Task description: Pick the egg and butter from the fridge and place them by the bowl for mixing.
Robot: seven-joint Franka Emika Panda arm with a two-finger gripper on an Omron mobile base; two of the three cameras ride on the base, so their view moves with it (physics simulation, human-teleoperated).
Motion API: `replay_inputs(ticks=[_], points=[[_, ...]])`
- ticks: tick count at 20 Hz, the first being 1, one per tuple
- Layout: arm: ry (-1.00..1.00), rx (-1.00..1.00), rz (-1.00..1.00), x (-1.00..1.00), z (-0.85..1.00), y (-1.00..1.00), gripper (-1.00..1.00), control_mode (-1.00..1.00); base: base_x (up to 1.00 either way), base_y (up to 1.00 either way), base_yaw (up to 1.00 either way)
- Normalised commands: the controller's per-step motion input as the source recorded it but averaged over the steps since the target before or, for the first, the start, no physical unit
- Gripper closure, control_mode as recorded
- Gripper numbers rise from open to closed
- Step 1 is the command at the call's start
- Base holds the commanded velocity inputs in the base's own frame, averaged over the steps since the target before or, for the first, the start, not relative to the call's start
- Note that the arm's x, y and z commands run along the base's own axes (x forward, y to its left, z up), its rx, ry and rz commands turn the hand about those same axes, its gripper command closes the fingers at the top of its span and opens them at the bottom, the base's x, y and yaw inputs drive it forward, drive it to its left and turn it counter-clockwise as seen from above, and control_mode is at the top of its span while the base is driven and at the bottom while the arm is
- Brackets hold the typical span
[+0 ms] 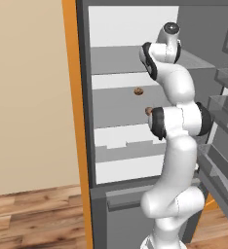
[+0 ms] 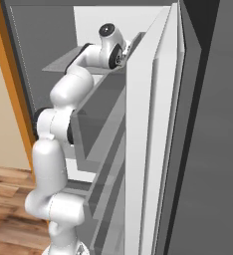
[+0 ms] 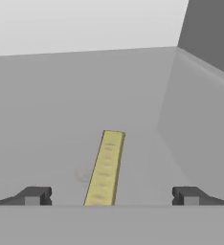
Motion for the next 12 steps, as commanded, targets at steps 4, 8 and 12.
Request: replay_inputs(ticks=[4,8,12], points=[[0.03,0.00,0.00,0.57,-0.17,-0.07,-1.00,-1.00,0.00,0.00,0.00],[0.04,0.00,0.00,0.40,-0.27,0.00,-1.00,-1.00,0.00,0.00,0.00],[0.11,0.00,0.02,0.13,-0.63,0.00,-1.00,-1.00,0.00,0.00,0.00]])
